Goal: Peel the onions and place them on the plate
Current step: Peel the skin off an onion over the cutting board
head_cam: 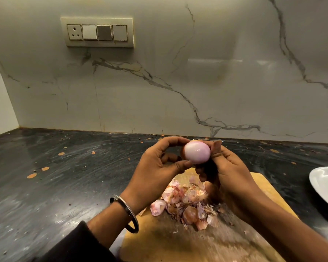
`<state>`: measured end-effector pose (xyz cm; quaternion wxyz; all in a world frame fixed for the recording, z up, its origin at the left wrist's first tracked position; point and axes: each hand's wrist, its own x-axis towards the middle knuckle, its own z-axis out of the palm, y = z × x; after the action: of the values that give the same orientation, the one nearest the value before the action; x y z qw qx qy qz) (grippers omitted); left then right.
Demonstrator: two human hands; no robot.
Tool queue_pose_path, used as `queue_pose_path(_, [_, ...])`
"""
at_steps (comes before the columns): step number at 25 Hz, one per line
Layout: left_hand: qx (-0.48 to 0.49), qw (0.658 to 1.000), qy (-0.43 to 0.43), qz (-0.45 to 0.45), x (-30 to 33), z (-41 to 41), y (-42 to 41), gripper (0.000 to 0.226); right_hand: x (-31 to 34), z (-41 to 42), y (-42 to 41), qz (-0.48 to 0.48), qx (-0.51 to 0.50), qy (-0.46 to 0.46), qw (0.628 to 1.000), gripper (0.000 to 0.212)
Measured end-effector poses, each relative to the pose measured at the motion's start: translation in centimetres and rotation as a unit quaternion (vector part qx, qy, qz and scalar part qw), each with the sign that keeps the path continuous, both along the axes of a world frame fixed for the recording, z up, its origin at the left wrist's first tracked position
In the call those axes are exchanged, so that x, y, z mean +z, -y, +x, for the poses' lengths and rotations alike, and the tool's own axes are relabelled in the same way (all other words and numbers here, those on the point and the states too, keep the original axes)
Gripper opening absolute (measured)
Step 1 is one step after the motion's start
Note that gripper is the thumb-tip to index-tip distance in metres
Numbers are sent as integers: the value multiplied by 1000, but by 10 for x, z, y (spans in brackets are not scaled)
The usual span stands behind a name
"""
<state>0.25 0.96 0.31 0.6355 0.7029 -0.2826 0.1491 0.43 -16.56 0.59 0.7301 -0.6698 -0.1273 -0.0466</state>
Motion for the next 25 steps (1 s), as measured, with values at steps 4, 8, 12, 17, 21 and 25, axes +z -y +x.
queue_pose_path(4, [44, 999, 4, -8, -2, 0, 1, 42, 0, -2, -2, -38, 45, 37, 998, 53])
queue_pose_path(8, [84, 995, 46, 19, -1, 1, -1, 42, 0, -2, -1, -25, 47, 44, 998, 39])
queue_pose_path(12, [75, 993, 87, 1, 1, 1, -1, 40, -1, -3, -2, -10, 58, 19, 998, 45])
queue_pose_path(17, [98, 989, 111, 8, 0, -2, -1, 42, -2, -3, -4, -1, 52, -20, 998, 47])
queue_pose_path(21, [110, 989, 95, 26, 0, -2, -1, 40, -3, -1, -3, -18, 72, -14, 997, 48])
queue_pose_path(25, [99, 991, 84, 38, 0, -2, -2, 35, -2, 1, -2, -35, 86, -5, 996, 46])
